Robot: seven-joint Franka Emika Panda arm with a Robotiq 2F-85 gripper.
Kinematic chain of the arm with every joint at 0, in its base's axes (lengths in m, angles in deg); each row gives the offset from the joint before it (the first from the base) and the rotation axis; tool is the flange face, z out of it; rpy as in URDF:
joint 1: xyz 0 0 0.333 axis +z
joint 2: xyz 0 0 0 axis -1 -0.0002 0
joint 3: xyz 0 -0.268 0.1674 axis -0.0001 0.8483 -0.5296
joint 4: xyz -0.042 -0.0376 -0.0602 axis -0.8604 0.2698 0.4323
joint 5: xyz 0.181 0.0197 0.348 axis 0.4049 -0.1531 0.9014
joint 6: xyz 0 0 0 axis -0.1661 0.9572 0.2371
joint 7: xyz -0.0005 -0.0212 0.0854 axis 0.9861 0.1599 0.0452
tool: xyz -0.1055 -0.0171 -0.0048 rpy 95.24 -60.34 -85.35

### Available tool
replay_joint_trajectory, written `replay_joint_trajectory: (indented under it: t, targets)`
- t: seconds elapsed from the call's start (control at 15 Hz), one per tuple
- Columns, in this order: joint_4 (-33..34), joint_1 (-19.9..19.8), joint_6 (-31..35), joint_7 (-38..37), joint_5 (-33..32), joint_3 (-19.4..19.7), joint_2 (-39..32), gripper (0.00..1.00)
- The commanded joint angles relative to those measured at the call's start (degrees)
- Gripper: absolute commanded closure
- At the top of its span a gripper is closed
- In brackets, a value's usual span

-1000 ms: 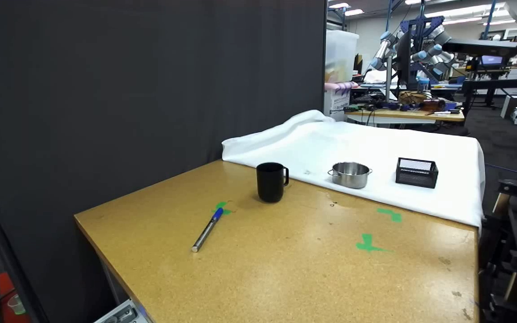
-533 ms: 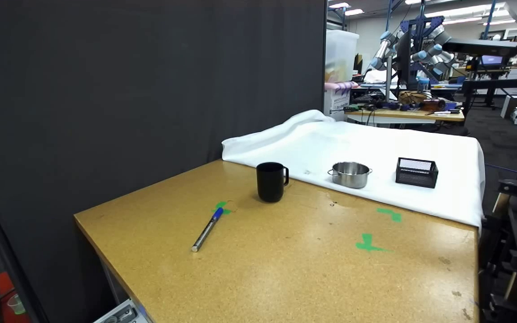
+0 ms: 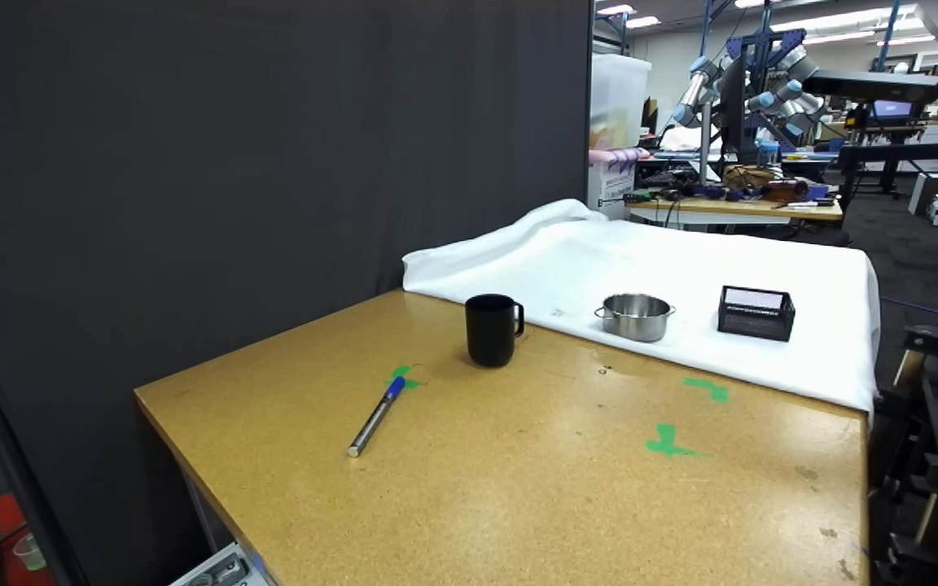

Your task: Move the mug to the left

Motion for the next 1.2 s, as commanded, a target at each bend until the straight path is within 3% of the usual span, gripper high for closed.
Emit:
replay_joint_trajectory:
  t: [0.0,0.6,1.13]
  targets:
    - [1.74,0.85,3.20,4.76,-2.31,1.18,-4.48,0.00]
    - [3.63,1.83,10.65,15.24,-4.34,3.58,-13.24,0.00]
    - [4.09,5.22,24.05,33.71,-2.72,6.77,-20.77,0.00]
